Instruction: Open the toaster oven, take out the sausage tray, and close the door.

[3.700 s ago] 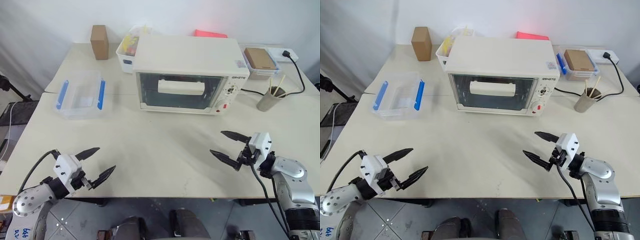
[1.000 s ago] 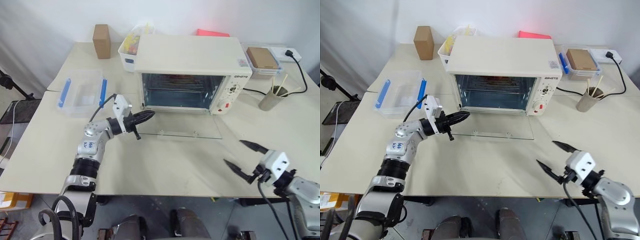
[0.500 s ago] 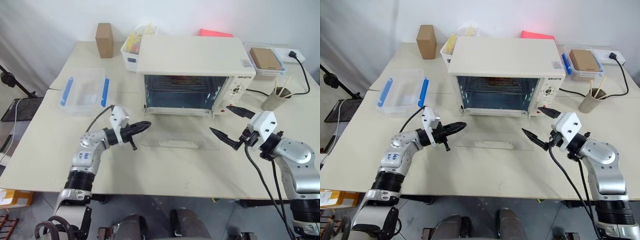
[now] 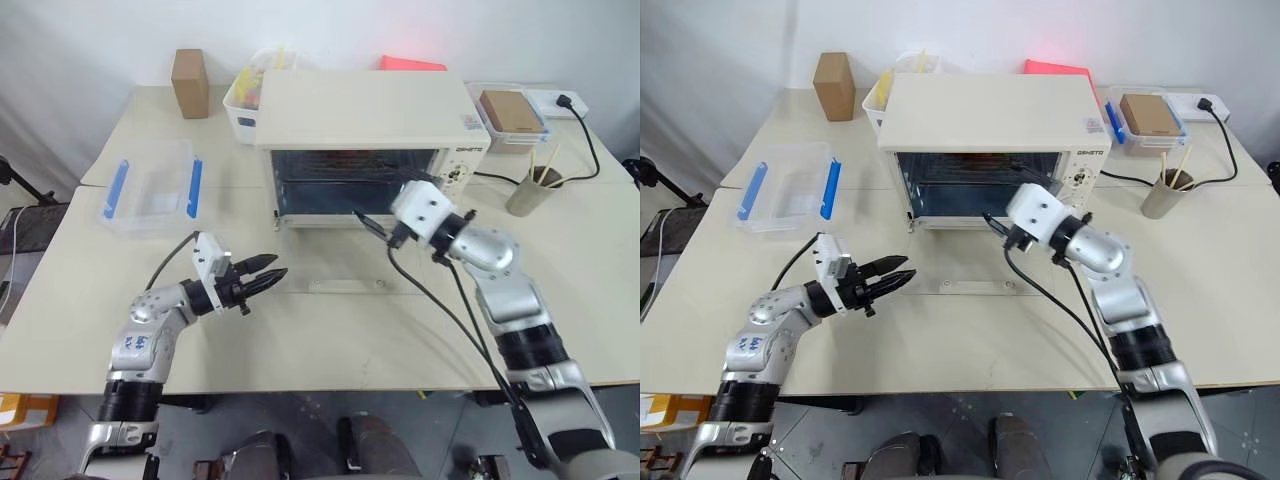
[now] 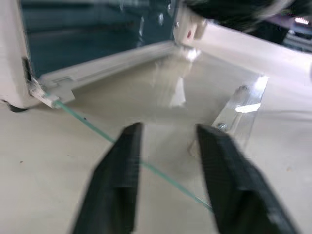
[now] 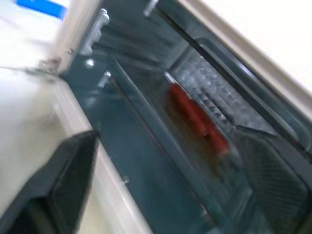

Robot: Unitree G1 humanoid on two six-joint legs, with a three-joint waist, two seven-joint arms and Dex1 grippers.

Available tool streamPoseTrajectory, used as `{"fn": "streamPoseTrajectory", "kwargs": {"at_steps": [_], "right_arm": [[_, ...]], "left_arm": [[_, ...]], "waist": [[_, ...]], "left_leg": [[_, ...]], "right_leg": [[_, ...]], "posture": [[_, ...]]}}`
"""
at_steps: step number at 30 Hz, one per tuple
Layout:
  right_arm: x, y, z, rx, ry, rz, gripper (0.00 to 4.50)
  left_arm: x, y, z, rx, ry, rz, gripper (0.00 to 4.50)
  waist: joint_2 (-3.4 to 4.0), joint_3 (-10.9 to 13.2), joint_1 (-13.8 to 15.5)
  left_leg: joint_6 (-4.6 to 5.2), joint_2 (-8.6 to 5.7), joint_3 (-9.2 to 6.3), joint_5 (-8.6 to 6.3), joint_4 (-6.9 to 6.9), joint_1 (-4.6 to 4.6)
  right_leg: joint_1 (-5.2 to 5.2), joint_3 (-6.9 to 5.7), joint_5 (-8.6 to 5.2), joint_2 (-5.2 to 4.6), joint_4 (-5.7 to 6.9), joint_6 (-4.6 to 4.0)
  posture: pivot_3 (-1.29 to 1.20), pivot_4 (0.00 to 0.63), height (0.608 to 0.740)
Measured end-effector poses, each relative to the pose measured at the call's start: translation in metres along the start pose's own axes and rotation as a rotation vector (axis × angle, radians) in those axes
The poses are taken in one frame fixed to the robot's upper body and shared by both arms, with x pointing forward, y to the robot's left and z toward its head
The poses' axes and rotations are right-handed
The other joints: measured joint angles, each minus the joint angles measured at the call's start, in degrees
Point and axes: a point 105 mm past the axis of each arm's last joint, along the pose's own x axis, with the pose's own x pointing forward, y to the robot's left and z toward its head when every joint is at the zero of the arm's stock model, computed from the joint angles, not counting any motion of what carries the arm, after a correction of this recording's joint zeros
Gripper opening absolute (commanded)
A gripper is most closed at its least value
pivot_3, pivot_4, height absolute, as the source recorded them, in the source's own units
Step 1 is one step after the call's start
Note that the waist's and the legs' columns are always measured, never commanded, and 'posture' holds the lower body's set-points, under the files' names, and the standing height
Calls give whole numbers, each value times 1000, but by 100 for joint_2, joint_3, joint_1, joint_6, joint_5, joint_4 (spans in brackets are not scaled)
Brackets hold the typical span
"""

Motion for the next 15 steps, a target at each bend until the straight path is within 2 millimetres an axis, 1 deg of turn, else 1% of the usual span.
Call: {"fn": "streamPoseTrajectory", "kwargs": {"at_steps": [3,5,8,11,13,15], "right_arm": [[20,-3,-9,-120,62,-18,4500],[31,-3,-10,-179,76,-21,4500],[47,-4,-15,-227,122,-24,4500],[56,-4,-19,-227,150,-29,3911],[60,1,-20,-238,154,-15,3224],[63,5,-23,-239,165,-7,2544]], "left_arm": [[-15,-2,5,19,-29,69,3774],[-20,-6,9,36,-39,91,4385],[-21,-15,14,65,-68,113,4450],[-13,-21,20,73,-103,122,4500],[-8,-21,22,73,-114,128,4500],[1,-21,26,71,-137,123,4500]], "waist": [[0,0,-44],[0,0,-58],[1,1,-78],[1,0,-79],[1,0,-79],[1,1,-68]], "left_leg": [[2,-2,1,0,-2,-1],[1,-1,-1,0,-2,-1],[1,-2,2,0,-2,-1],[1,0,1,0,-3,-1],[1,-1,1,0,-3,-1],[1,-2,1,1,-2,-2]], "right_leg": [[0,-2,0,-4,-2,0],[-1,-3,0,-3,0,0],[-1,0,0,-3,0,-1],[-1,-1,0,0,0,-1],[-1,-1,-1,-1,0,-1],[0,-2,0,-2,-1,-1]], "posture": [[0,150,740],[0,150,740],[0,150,740],[0,150,740],[0,150,740],[0,150,740]]}}
